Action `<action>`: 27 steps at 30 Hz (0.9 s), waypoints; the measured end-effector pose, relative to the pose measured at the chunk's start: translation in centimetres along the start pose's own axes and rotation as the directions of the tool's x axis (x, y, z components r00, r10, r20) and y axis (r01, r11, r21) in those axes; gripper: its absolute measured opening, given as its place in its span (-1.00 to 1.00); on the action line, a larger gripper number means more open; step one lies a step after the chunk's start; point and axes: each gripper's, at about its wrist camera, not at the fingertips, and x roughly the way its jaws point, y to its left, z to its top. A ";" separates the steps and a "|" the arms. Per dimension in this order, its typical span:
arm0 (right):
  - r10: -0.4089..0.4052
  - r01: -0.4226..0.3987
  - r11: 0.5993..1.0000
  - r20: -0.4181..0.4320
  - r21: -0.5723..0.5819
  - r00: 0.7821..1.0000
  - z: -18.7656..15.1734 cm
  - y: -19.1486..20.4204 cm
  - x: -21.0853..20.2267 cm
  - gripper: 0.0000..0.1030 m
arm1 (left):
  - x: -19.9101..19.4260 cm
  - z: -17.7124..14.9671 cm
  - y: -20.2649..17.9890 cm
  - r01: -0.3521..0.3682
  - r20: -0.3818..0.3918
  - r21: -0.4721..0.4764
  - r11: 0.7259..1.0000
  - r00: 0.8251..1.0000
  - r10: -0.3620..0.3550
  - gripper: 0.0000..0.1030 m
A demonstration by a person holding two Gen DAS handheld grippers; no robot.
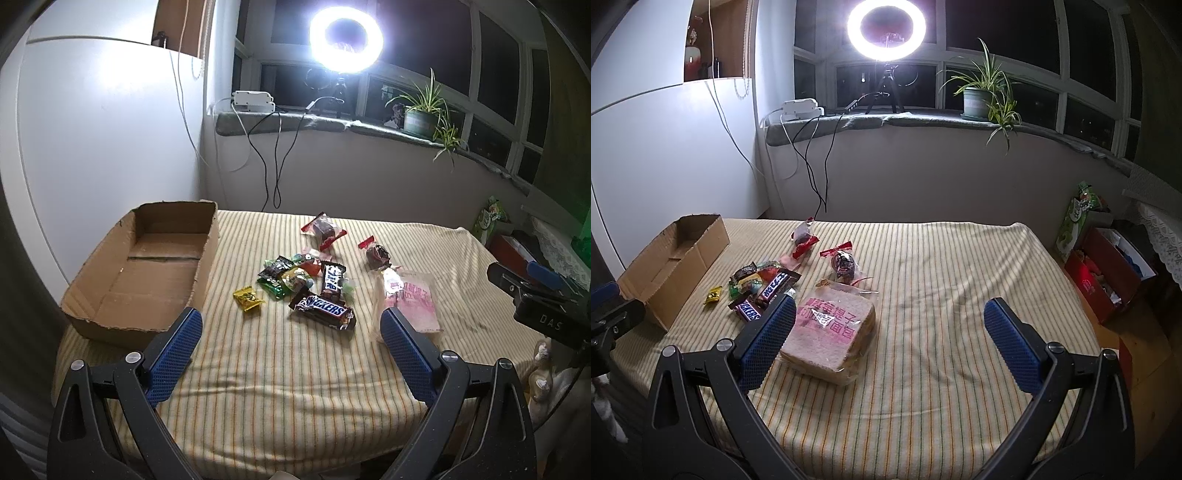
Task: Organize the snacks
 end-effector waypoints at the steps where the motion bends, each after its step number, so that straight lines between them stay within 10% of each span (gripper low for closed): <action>1: -0.001 0.001 1.000 -0.001 -0.002 1.000 0.0 0.1 0.1 1.00 | 0.1 0.0 0.0 0.004 -0.004 -0.001 1.000 1.000 -0.004 0.89; 14: 0.069 -0.069 0.998 -0.061 -0.006 0.996 -0.1 0.1 2.6 1.00 | 3.9 -0.4 -0.1 0.138 -0.106 -0.067 0.988 0.984 -0.144 0.66; 27: 0.326 -0.293 0.942 -0.236 0.166 0.915 -2.0 -0.8 8.3 0.53 | 9.5 -1.0 -2.1 0.352 -0.240 -0.199 0.915 0.888 -0.393 0.06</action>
